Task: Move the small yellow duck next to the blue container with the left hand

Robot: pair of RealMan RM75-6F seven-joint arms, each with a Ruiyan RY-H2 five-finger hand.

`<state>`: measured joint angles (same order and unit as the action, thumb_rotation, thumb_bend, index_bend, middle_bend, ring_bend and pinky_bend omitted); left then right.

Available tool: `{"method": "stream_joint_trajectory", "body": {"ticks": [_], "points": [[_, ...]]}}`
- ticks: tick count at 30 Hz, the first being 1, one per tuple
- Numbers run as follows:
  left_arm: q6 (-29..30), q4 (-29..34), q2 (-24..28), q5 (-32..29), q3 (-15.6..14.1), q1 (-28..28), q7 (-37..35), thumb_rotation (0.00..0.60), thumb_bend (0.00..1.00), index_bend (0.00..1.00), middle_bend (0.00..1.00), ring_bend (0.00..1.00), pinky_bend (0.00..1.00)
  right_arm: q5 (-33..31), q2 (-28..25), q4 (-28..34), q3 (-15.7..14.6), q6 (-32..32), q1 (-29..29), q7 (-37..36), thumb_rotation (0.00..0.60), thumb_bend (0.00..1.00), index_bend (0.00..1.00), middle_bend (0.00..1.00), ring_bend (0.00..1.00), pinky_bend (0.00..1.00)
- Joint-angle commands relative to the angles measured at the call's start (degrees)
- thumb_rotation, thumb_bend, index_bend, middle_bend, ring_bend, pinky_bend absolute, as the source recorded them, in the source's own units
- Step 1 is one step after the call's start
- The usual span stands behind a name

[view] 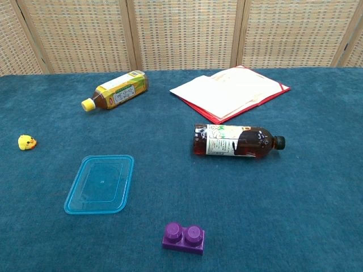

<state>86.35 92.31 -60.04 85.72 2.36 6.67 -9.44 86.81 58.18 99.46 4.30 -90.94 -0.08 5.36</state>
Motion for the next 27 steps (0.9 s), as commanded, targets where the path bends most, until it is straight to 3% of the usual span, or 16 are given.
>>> {"method": "stream_joint_trajectory", "body": {"ticks": [1,9,16,22,27], "points": [[-0.22,-0.09,-0.05,0.00,0.04,0.05,0.08,0.600,0.00,0.00,0.00,0.00,0.00,-0.10,-0.10,0.10,0.09,-0.07,-0.07,-0.21,0.600,0.00,0.00,0.00,0.00,0.00],[-3.83,-1.33,-0.97,-1.80,1.10,1.99,1.30,0.600,0.00,0.00,0.00,0.00,0.00,-0.07,0.17,0.10,0.13,-0.13,-0.08,0.00,0.600,0.00,0.00,0.00,0.00,0.00],[-17.52,-8.15,-5.82,-9.16,6.55,11.89,6.27,0.600,0.05,0.01,0.00,0.00,0.00,-1.21,0.06,0.11,0.67,0.66,0.29,-0.42,0.600,0.00,0.00,0.00,0.00,0.00],[-30.76,-20.55,-14.12,-13.92,8.52,20.30,5.66,0.600,0.11,0.28,0.00,0.00,0.00,-3.23,0.39,-0.32,1.32,1.71,0.69,-0.13,0.600,0.00,0.00,0.00,0.00,0.00],[-37.65,-28.64,-19.21,-14.86,8.00,24.29,5.07,0.600,0.16,0.37,0.00,0.00,0.00,-4.93,1.08,-1.01,1.60,3.06,1.16,0.86,0.600,0.00,0.01,0.00,0.00,0.00]]}}
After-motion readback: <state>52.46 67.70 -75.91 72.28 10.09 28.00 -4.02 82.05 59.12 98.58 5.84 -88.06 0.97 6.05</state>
